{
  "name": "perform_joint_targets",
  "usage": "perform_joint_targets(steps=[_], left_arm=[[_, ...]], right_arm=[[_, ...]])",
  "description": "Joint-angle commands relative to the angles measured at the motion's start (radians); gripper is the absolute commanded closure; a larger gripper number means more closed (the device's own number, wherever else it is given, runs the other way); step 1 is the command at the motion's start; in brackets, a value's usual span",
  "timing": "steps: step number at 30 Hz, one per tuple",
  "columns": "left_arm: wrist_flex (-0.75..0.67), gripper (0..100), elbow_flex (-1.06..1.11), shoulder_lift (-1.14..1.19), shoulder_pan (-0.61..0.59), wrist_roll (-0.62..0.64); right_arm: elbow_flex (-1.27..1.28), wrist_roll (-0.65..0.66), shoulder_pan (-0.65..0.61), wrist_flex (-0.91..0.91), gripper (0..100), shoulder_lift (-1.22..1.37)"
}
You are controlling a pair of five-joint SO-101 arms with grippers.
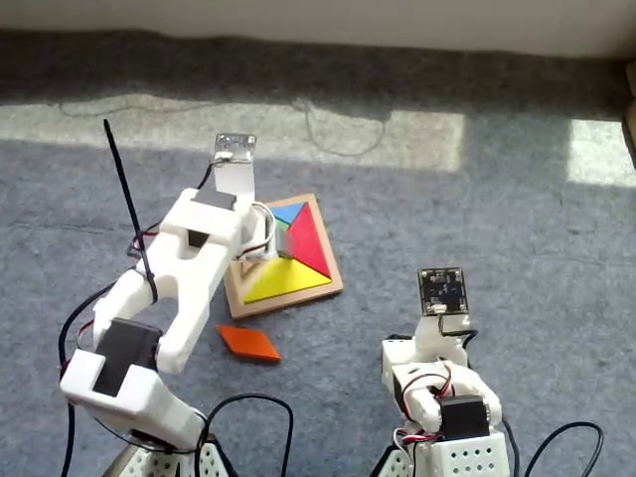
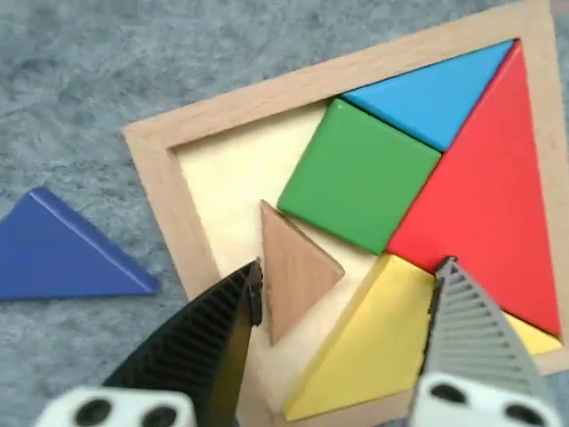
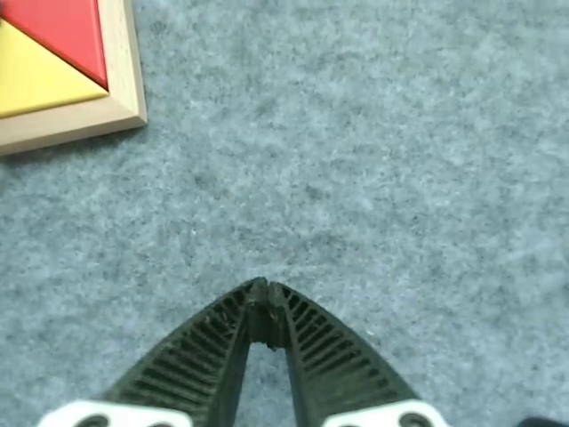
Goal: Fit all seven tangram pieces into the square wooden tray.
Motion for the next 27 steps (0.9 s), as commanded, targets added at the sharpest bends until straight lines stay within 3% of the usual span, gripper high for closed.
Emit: perform_joint_targets(steps=[1,5,10,20,27], left_arm=[[0.015,68,-0.033,-0.056,-0.001,0.017],[0.092,69,-0.030,-0.124,-0.071,0.017],[0.086,69,0.036,-0.168,-0.107,0.011],[-0.052,68,0.053,-0.087,0.010,0.020],[-0.060,68,0.012,-0.038,0.045,0.018]], right_arm=[[0.153,-0.006,0.012,0.004,98.9,-0.007],[0.153,-0.006,0.012,0.004,98.9,-0.007],[0.153,-0.006,0.012,0.004,98.9,-0.007],[0.153,-0.006,0.012,0.004,98.9,-0.007],[0.153,-0.006,0.012,0.004,98.9,-0.007]])
